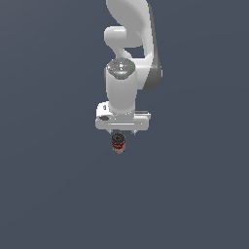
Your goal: Pick up the object and move it to a goal position.
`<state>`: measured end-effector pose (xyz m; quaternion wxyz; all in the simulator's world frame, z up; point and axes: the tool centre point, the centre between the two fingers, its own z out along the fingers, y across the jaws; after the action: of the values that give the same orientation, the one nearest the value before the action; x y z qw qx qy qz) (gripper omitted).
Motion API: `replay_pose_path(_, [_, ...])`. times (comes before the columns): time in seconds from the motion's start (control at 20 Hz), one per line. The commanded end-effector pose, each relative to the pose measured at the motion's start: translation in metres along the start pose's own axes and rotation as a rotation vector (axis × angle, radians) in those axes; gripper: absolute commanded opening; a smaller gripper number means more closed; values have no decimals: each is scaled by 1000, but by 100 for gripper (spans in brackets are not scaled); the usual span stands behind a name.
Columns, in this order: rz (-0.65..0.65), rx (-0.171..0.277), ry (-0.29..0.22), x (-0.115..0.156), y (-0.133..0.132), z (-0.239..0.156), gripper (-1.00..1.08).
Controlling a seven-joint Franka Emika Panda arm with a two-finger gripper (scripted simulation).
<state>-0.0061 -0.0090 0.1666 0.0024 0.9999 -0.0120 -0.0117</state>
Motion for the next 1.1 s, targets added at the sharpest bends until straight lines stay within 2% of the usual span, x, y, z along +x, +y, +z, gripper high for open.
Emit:
replay_pose_path(0.0, [0,0,0,0,0,0,100])
replay_pose_path(0.45, [-5,-21,-3,-1,0,-9,100])
replay_pose_path(1.05, [58,-15,1,-2,3,-2,100])
